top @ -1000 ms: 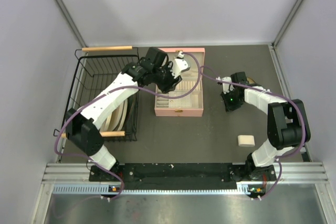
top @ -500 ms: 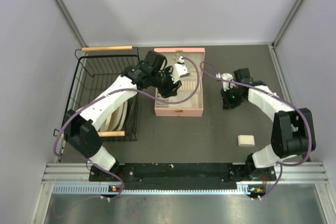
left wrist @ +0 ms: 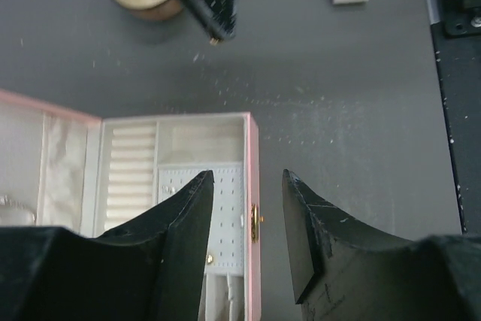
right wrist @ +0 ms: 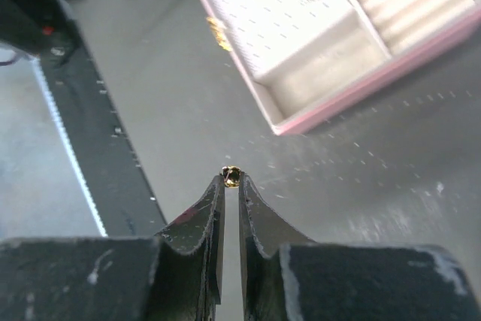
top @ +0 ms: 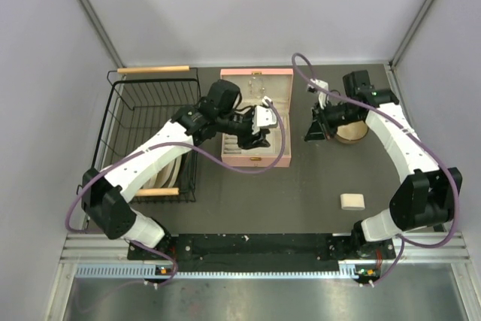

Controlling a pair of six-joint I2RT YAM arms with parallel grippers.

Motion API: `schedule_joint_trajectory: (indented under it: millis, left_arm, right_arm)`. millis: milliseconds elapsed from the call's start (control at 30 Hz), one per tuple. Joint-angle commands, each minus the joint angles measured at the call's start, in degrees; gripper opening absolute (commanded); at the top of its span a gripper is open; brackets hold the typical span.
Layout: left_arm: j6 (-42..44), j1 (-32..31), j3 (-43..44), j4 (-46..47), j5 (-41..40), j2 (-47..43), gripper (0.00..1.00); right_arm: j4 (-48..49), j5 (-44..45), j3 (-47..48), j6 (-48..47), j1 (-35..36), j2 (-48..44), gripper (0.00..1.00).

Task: Organize the mixed jewelry

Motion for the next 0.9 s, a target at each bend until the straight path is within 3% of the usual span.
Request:
schedule_joint_trajectory:
  millis: [0, 167, 467, 567, 700, 867]
  left_arm:
    - [4.07, -2.65, -0.82, 6.93, 3.64, -2.79, 0.47]
    - [0.74, -5.46, -0.55, 9.3, 0.75, -2.35, 0.47]
    - [-7.6, -10.57, -2.32, 14.32, -18.58, -3.31, 0.48]
    - [-8.76, -10.57, -0.3, 11.01, -23.16, -3.49, 0.48]
    - [-6.93, -10.57, 2.69, 5.2, -27.82, -4.37, 0.48]
    - [0.17, -10.83, 2.52, 6.5, -34.68, -8.58, 0.47]
  right_arm:
    - [-11.32, -14.12, 6.66, -6.38, 0.53, 0.28, 0.06]
    - [-17.74, -20.1, 9.48, -9.81, 0.53, 1.95, 0.06]
    - [-18.01, -28.02, 12.11, -7.97, 0.53, 3.44, 0.07]
    - [-18.1, -28.46, 13.61, -7.36, 0.61, 3.88, 0.07]
    - [-18.1, -28.37, 14.93, -6.74, 0.53, 4.5, 0.07]
    - [-18.01, -30.3, 17.04, -4.72, 0.35, 5.82, 0.07]
